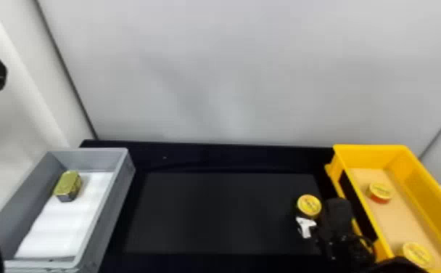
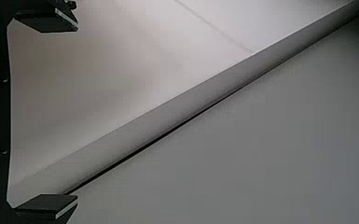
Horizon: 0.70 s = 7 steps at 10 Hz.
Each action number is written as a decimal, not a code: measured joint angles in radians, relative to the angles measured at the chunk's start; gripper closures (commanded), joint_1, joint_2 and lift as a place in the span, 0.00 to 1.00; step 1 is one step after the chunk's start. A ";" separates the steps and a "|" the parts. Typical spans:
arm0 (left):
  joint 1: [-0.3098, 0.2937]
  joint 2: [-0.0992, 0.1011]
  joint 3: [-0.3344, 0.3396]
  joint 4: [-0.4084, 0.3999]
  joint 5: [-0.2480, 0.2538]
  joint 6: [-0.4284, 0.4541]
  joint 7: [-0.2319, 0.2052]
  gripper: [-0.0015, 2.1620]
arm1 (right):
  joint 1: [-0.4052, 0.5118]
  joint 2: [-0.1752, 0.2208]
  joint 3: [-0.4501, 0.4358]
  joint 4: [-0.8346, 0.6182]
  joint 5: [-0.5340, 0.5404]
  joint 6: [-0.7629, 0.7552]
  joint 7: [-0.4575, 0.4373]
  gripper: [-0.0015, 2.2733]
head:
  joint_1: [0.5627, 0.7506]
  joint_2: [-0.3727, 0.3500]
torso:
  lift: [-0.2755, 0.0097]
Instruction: Pick up the round yellow can and place it in the yellow rectangular box
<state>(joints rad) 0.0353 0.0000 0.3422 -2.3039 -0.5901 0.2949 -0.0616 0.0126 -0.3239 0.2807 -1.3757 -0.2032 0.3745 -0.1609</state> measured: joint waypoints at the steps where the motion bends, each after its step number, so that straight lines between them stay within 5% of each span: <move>1: 0.000 0.000 0.000 0.000 0.000 0.000 0.000 0.00 | 0.005 0.001 -0.002 -0.006 -0.004 -0.001 -0.008 0.32 | 0.66 0.53 | 0.77; 7: -0.002 0.000 0.005 0.002 0.000 0.000 0.002 0.00 | 0.063 0.001 -0.012 -0.103 -0.023 0.020 -0.048 0.37 | 0.66 0.53 | 0.77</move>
<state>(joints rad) 0.0337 0.0000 0.3469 -2.3024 -0.5906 0.2948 -0.0597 0.0752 -0.3234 0.2689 -1.4782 -0.2264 0.3945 -0.2093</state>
